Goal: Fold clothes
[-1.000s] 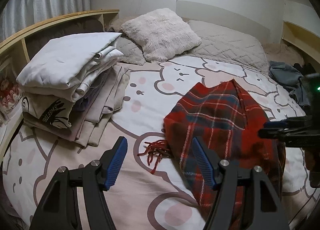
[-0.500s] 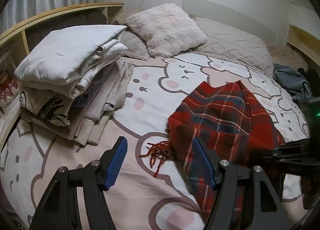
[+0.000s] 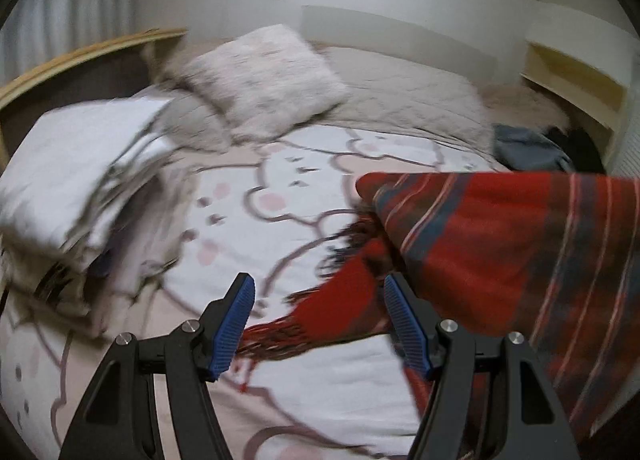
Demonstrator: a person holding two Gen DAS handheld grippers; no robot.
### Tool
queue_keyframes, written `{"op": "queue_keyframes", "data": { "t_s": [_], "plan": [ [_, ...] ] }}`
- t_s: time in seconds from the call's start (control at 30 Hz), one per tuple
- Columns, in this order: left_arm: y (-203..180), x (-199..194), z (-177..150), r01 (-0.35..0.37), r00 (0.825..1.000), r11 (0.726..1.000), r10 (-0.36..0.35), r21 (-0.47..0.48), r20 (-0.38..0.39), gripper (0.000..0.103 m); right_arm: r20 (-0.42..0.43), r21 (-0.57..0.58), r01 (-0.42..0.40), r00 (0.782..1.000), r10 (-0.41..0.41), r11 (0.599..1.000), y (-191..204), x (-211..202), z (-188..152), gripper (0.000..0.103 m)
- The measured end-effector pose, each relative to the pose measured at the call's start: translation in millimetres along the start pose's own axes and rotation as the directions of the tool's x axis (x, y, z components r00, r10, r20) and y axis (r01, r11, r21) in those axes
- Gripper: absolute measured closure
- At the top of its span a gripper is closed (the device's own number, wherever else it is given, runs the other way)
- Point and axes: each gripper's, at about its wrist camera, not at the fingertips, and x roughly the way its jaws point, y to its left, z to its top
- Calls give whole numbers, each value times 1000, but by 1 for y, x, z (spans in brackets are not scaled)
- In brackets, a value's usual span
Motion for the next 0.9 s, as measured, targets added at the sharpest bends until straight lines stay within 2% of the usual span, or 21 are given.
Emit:
{"op": "queue_keyframes", "data": {
  "t_s": [0.1,0.17,0.23,0.27,0.37,0.43,0.53,0.63,0.73,0.8,0.9],
  "plan": [
    [-29,7,12,67,998,992,-67,106,0,36,59,79,93,993,-98,993,-35,-38,3,99],
    [-48,18,24,118,993,980,-118,159,-12,36,26,127,182,982,-187,975,-64,-42,-4,99],
    [-65,35,40,163,987,967,-159,197,-31,36,-56,153,262,965,-256,953,-96,-28,-13,99],
    [-73,47,50,176,984,959,-170,221,-46,35,-114,159,309,949,-293,938,-114,-15,-21,99],
    [-98,88,83,189,982,937,-174,293,-77,21,-272,142,414,890,-366,899,-160,34,-46,99],
    [-116,124,108,195,980,916,-169,351,-104,21,-333,110,448,858,-392,887,-180,61,-61,99],
    [-139,180,130,230,968,881,-162,414,-192,21,-388,54,457,829,-403,888,-206,87,-76,99],
    [-156,236,141,275,941,854,-145,441,-307,21,-440,16,462,800,-409,887,-228,109,-92,99],
    [-170,288,145,327,899,816,-113,477,-423,22,-486,27,448,787,-380,894,-242,125,-109,99],
    [-181,317,141,371,868,772,-91,516,-489,22,-492,17,441,785,-377,897,-242,130,-115,99],
    [-192,354,131,438,809,714,-48,547,-586,22,-493,33,434,791,-363,900,-245,134,-112,99]
  ]
}}
